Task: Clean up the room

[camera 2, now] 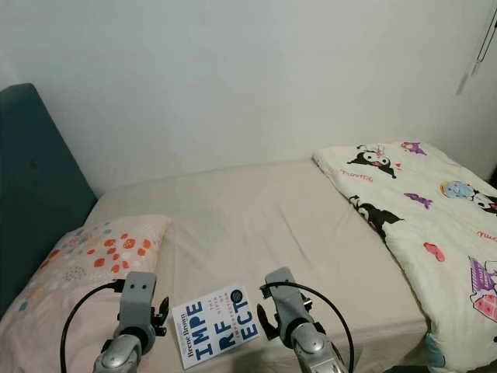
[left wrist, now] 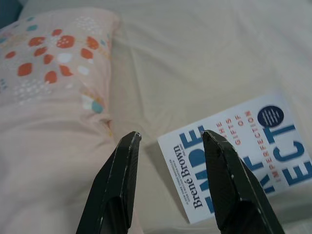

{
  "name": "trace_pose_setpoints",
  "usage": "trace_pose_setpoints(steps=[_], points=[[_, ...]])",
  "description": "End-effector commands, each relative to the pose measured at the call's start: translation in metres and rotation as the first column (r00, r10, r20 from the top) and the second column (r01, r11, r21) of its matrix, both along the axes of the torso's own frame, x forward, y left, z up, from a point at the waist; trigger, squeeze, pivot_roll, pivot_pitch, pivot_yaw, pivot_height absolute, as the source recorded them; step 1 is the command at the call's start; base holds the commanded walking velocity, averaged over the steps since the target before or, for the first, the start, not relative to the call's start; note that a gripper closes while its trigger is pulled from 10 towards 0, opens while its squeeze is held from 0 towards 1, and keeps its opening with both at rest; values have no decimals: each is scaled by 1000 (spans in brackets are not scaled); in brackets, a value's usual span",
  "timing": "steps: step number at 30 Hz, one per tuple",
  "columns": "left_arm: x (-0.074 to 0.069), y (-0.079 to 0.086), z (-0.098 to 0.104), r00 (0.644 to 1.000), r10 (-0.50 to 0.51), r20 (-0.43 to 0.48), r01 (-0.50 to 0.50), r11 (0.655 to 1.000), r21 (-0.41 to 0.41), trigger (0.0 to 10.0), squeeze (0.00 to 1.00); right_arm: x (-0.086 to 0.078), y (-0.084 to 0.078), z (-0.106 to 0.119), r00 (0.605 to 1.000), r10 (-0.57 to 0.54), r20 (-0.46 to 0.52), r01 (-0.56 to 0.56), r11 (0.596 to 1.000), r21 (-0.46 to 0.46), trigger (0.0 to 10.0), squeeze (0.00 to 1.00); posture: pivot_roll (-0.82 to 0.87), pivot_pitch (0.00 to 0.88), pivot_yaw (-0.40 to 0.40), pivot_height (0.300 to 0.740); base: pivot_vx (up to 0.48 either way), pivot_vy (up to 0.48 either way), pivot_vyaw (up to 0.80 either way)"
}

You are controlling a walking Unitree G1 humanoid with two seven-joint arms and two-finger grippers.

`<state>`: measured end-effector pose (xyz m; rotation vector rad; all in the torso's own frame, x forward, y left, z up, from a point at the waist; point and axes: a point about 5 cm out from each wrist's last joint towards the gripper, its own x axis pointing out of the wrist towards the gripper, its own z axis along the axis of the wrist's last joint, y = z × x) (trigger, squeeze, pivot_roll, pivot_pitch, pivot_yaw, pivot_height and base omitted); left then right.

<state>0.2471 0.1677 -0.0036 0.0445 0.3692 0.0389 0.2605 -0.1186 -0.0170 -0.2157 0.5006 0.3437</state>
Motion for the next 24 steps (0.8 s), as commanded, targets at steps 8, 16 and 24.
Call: trace_pose_setpoints(steps=[8, 16, 24], points=[[0, 1, -5, 998, 64, -25, -65, 998, -7, 10000, 0, 7, 10, 5, 999, 16, 36, -17, 1000, 14, 10000, 0, 3, 0, -1, 740, 0, -403, 700], [4, 5, -4, 995, 96, -29, -96, 995, 3, 10000, 0, 7, 11, 3, 999, 21, 24, -22, 999, 25, 10000, 0, 6, 0, 0, 740, 0, 0, 0], [6, 6, -3, 996, 87, -19, -87, 996, 36, 10000, 0, 8, 8, 3, 1000, 13, 26, -14, 1000, 25, 10000, 0, 1, 0, 5, 740, 0, 0, 0]])
